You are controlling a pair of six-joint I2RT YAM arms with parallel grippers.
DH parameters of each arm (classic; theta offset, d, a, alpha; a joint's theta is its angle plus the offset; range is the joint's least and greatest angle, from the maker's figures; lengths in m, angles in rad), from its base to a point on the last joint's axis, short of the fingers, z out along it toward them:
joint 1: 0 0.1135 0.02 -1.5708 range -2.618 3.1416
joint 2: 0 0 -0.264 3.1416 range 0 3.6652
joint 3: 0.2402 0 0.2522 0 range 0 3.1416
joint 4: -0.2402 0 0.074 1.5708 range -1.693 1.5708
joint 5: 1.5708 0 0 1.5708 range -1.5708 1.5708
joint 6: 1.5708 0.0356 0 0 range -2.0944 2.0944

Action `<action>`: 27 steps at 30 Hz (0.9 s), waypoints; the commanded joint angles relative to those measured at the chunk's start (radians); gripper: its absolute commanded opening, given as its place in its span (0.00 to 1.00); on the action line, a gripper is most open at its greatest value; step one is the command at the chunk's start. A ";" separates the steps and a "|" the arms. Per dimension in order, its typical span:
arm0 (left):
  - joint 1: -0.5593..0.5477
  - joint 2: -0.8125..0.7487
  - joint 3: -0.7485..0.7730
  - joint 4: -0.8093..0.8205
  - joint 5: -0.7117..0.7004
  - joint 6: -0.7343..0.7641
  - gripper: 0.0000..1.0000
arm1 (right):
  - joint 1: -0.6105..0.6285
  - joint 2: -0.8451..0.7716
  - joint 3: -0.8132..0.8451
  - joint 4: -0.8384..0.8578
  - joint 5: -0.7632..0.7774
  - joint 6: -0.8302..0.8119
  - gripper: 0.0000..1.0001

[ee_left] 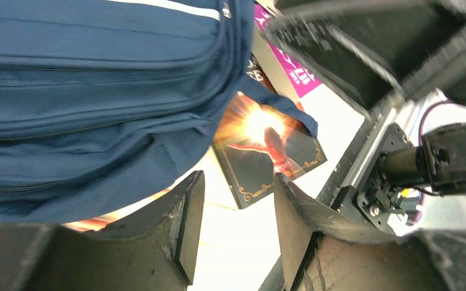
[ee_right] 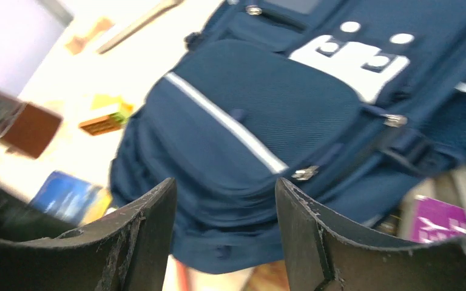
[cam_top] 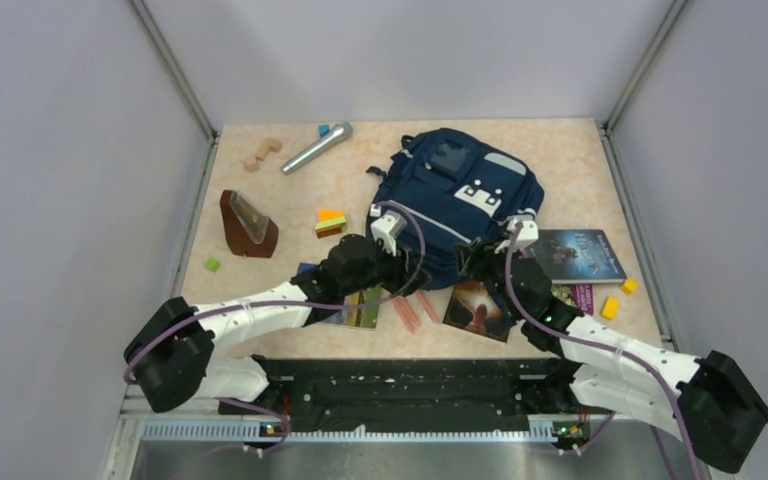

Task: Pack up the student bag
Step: Unzip the student bag at the center of the board.

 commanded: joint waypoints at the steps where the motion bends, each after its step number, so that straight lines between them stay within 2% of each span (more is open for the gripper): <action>1: -0.094 0.050 0.023 0.125 -0.067 0.039 0.50 | -0.121 -0.050 0.024 -0.145 -0.041 0.094 0.60; 6: -0.187 0.122 0.020 0.236 -0.177 -0.033 0.48 | -0.152 -0.037 0.026 -0.173 -0.036 0.098 0.64; 11: -0.193 0.213 0.044 0.265 -0.223 -0.126 0.48 | -0.152 0.011 0.008 -0.147 -0.061 0.219 0.68; 18: -0.194 0.251 0.054 0.278 -0.242 -0.167 0.48 | -0.153 0.135 -0.016 -0.032 -0.100 0.393 0.65; 23: -0.193 0.239 0.042 0.257 -0.253 -0.170 0.48 | -0.153 0.205 -0.006 -0.025 -0.095 0.451 0.60; 27: -0.194 0.219 0.025 0.247 -0.276 -0.168 0.48 | -0.153 0.198 0.001 -0.057 -0.081 0.481 0.56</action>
